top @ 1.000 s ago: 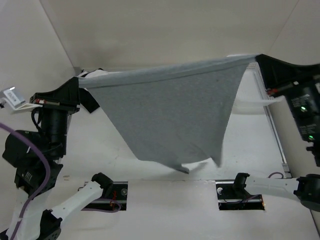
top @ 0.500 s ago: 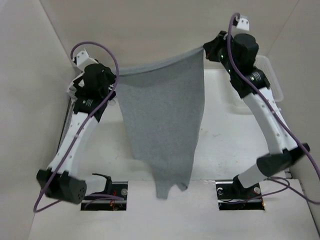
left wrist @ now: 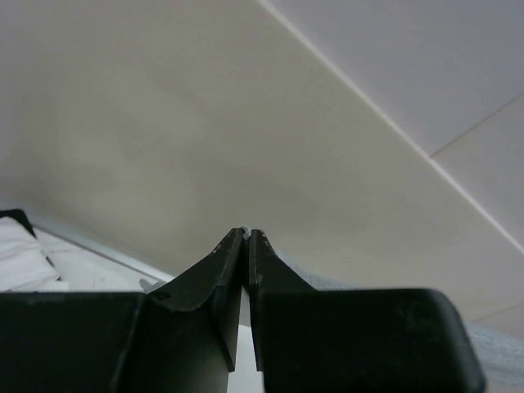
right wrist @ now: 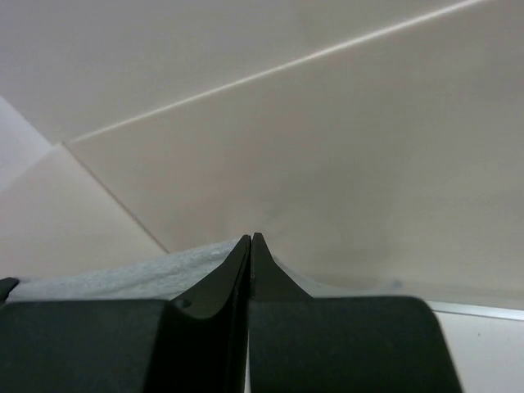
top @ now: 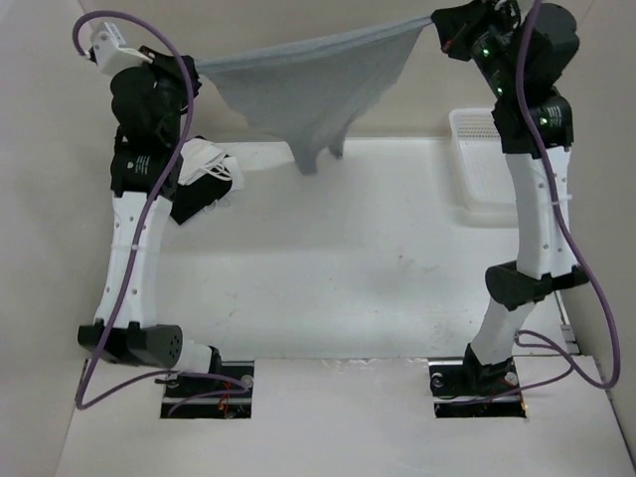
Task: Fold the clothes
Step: Flatten the tank top out, then fold the tank top
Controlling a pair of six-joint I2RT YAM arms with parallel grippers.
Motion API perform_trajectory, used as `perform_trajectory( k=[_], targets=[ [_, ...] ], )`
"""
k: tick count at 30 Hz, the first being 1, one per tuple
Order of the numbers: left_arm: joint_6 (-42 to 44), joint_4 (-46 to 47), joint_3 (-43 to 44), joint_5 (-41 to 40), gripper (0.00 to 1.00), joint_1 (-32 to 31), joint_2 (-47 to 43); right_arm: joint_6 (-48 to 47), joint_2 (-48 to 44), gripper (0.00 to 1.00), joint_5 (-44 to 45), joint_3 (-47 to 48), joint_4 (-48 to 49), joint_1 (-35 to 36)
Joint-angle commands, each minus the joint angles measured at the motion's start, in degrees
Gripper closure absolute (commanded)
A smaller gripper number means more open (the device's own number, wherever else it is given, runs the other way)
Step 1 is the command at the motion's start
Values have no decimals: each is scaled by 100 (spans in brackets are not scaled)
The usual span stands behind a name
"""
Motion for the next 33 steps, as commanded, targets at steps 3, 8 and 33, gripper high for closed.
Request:
perform_trajectory(
  k=[3,8,33],
  targets=[
    [-77,303,-1025,15,99,-8,-815,-143,-1179,100,-106,-1333,339,13],
    [-95,488,-2573,-12,99,-26,-1667,-214,-3155,100,175,-4987,1551,311],
    [-1510,-3056,-6470,-907,99,-1871,-6284,3021,-8293,100,2556,-12168,164,5356]
  ],
)
